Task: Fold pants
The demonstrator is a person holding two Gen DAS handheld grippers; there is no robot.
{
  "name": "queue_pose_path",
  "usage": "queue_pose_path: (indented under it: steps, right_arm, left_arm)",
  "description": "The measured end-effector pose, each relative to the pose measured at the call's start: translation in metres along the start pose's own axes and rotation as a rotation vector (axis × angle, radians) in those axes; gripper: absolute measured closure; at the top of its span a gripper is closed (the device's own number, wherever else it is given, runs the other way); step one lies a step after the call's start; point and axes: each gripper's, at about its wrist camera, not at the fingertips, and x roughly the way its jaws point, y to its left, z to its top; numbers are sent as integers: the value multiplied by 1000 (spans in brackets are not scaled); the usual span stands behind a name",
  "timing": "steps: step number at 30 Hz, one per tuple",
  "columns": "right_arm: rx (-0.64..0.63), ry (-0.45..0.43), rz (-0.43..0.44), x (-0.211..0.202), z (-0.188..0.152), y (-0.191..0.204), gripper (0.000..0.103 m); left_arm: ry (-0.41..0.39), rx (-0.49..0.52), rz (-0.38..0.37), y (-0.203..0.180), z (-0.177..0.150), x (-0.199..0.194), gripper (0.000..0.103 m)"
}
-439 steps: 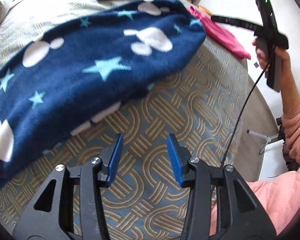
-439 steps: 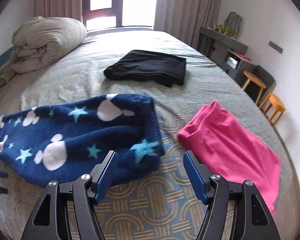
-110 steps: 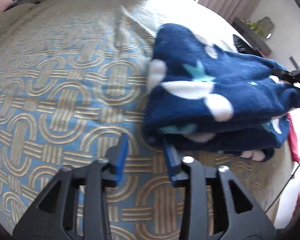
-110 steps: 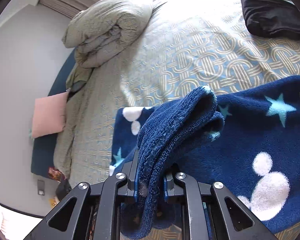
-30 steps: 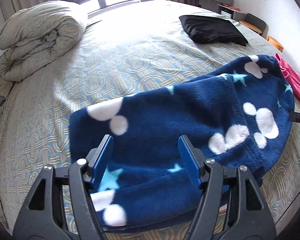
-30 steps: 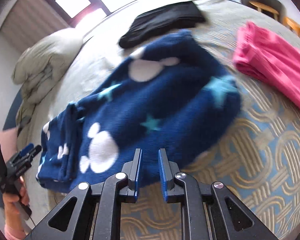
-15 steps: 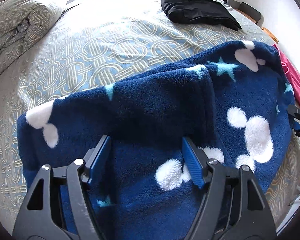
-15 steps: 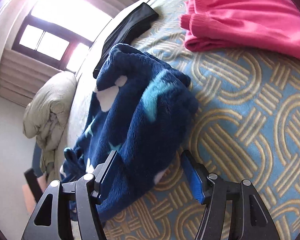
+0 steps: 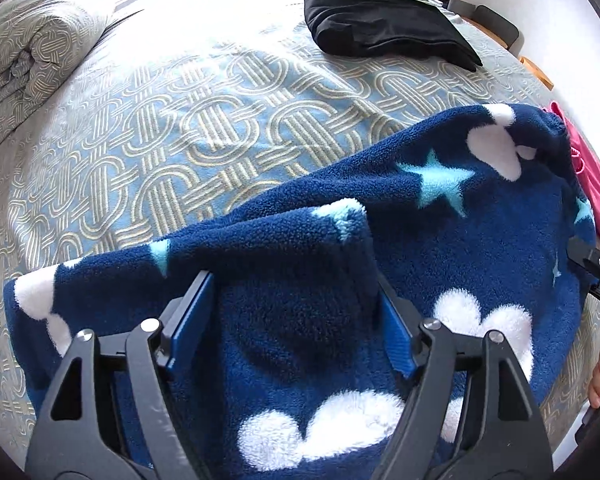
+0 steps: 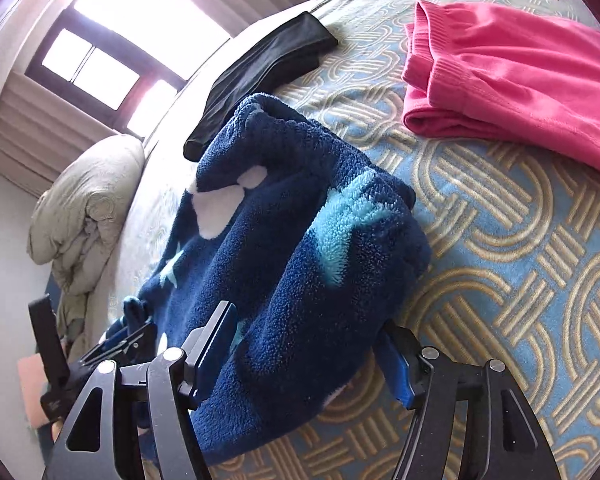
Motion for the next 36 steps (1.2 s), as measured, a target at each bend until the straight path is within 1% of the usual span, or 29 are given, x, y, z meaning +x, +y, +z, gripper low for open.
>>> queue_pose_path:
  steps: [2, 3, 4, 5, 7, 9, 13, 16, 17, 19, 21, 22, 23, 24, 25, 26, 27, 29, 31, 34, 36]
  right_arm:
    - [10, -18, -6, 1, 1, 0, 36]
    - [14, -26, -7, 2, 2, 1, 52]
    - [7, -31, -18, 4, 3, 3, 82]
    - [-13, -32, -34, 5, 4, 7, 86]
    - [-66, -63, -57, 1, 4, 20, 87]
    - [-166, -124, -74, -12, 3, 44, 87]
    - [-344, -218, -49, -39, -3, 98, 87]
    - [-522, -279, -40, -52, -23, 152, 87]
    - [-602, -295, -34, -54, -36, 173, 87]
    - [-811, -319, -32, -52, -76, 218, 87]
    - [-1022, -311, -33, -39, -118, 254, 87]
    - [-1154, -286, -38, -28, -146, 271, 87]
    - [-1258, -255, -40, -16, -171, 282, 87]
    - [-1328, -218, -37, -6, -190, 287, 87]
    - [-1389, -162, -36, 8, -210, 291, 87]
    - [-1427, -117, -44, 21, -226, 292, 87]
    - [-1451, -90, -54, 29, -235, 291, 87]
    - [-1480, -69, -92, 42, -247, 287, 86]
    - [-1472, -60, -97, 44, -246, 284, 84]
    - [-1420, -31, -67, 42, -236, 283, 84]
    - [-1392, -18, -55, 42, -231, 280, 84]
  left_arm:
    - [-19, 10, -6, -2, -4, -11, 27]
    - [-28, 7, -15, -2, -7, -18, 27]
    - [-35, -3, -34, 0, -10, -26, 27]
    - [-40, -10, -56, 1, -12, -34, 27]
    - [-57, -22, -101, 7, -17, -48, 27]
    - [-75, -52, -167, 18, -21, -61, 27]
    - [-101, -197, -282, 58, -31, -84, 27]
    - [-114, -279, -339, 92, -46, -94, 27]
    - [-112, -301, -350, 105, -53, -94, 27]
    - [-97, -356, -367, 129, -67, -92, 27]
    - [-71, -441, -398, 157, -86, -86, 27]
    - [-62, -477, -417, 167, -94, -83, 27]
    - [-48, -513, -439, 178, -104, -79, 27]
    - [-33, -535, -449, 184, -112, -74, 27]
    - [-21, -549, -449, 187, -118, -71, 27]
    - [-3, -557, -433, 190, -124, -67, 27]
    - [-2, -553, -435, 190, -128, -65, 27]
    - [-21, -544, -464, 188, -131, -64, 27]
    - [-31, -554, -488, 187, -131, -64, 27]
    - [-45, -610, -540, 193, -134, -61, 27]
    - [-61, -634, -548, 197, -137, -64, 27]
